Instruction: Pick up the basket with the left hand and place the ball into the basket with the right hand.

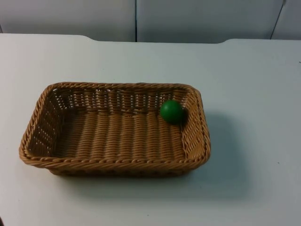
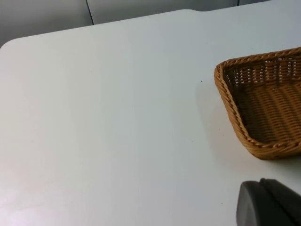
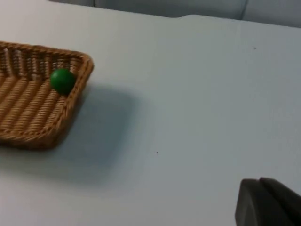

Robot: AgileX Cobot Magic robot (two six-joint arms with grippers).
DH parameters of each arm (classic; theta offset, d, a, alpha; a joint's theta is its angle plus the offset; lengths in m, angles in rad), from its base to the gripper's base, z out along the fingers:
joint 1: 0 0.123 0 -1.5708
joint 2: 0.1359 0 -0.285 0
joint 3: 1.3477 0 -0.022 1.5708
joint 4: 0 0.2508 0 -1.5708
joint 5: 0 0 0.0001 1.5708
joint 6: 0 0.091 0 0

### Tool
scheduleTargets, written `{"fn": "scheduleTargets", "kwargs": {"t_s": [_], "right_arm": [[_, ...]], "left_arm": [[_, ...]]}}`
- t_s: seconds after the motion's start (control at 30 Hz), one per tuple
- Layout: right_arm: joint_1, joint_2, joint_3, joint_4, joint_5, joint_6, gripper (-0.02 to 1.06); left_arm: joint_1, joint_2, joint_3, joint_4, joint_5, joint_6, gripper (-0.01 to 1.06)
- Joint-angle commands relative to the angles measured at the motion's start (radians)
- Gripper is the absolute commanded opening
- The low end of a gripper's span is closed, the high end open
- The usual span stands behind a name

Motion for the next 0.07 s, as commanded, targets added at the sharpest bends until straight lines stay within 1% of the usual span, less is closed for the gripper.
{"fn": "scheduleTargets", "kwargs": {"t_s": [0.0, 0.03], "right_arm": [[-0.035, -0.004, 0.006, 0.009, -0.015, 0.052, 0.0], [-0.044, -0.004, 0.006, 0.009, -0.017, 0.081, 0.0]], "left_arm": [[-0.006, -0.006, 0.003, 0.0, -0.006, -0.003, 0.0], [-0.006, -0.006, 0.003, 0.0, -0.006, -0.003, 0.0]]}}
